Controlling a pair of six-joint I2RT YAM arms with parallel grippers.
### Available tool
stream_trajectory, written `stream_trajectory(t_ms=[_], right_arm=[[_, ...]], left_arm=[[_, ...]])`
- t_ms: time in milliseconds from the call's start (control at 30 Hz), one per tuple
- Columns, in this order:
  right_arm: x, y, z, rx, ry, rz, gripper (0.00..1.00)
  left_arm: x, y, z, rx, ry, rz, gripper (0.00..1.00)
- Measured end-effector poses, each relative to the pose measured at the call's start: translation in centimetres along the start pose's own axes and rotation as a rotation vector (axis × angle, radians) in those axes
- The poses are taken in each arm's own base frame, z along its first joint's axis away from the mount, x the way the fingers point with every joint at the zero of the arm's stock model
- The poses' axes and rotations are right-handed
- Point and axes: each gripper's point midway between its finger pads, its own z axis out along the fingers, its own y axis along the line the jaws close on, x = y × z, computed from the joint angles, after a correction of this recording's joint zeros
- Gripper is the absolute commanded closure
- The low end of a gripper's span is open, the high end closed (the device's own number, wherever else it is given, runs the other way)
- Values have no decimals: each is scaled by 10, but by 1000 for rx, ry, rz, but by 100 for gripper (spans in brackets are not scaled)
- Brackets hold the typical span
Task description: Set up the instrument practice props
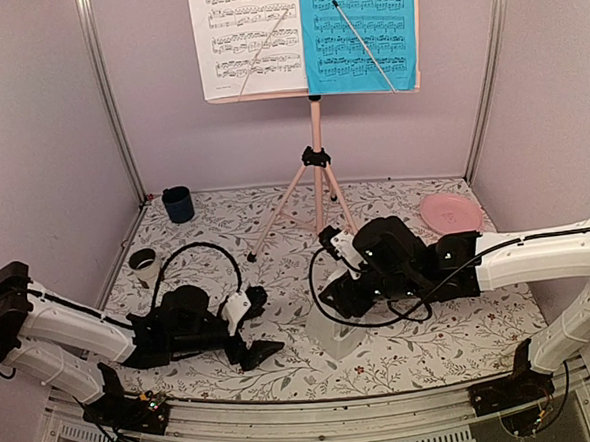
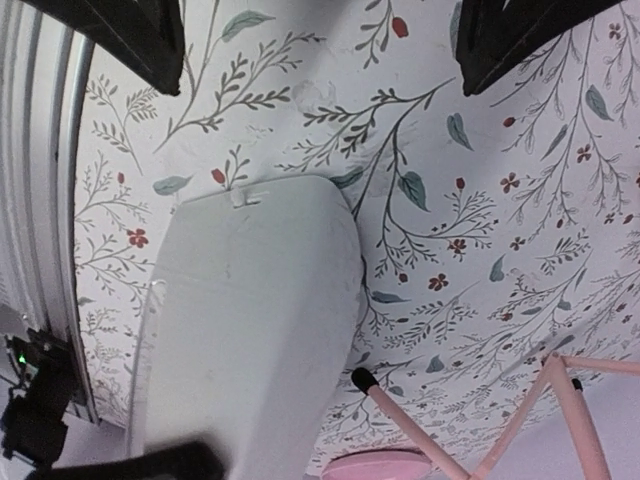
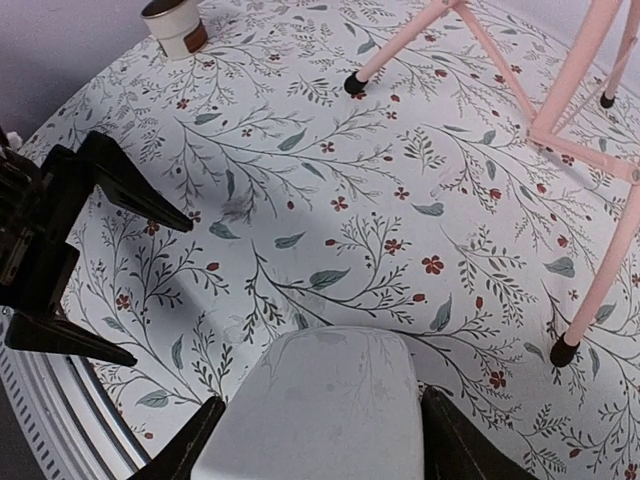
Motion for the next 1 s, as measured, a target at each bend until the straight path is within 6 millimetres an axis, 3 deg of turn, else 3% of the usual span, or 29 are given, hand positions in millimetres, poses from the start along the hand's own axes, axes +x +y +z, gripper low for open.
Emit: stream_trajectory(t_ms=[200,433,700,1000], right_arm=[[-5,17,-1,-102,-25,-123,58],[-9,28,-2,-160,-51,-169,62],[-12,29,-2,-166,-59,-168,64],[-8,30,-1,-177,-52,-153,65]], left_arm=[[23,-27,21,63,37,96,4],[48,-38,45,56,63,141,6],[32,-34,59,-12,-7,174,11],[31,-31,63,-27,-16,192,18]])
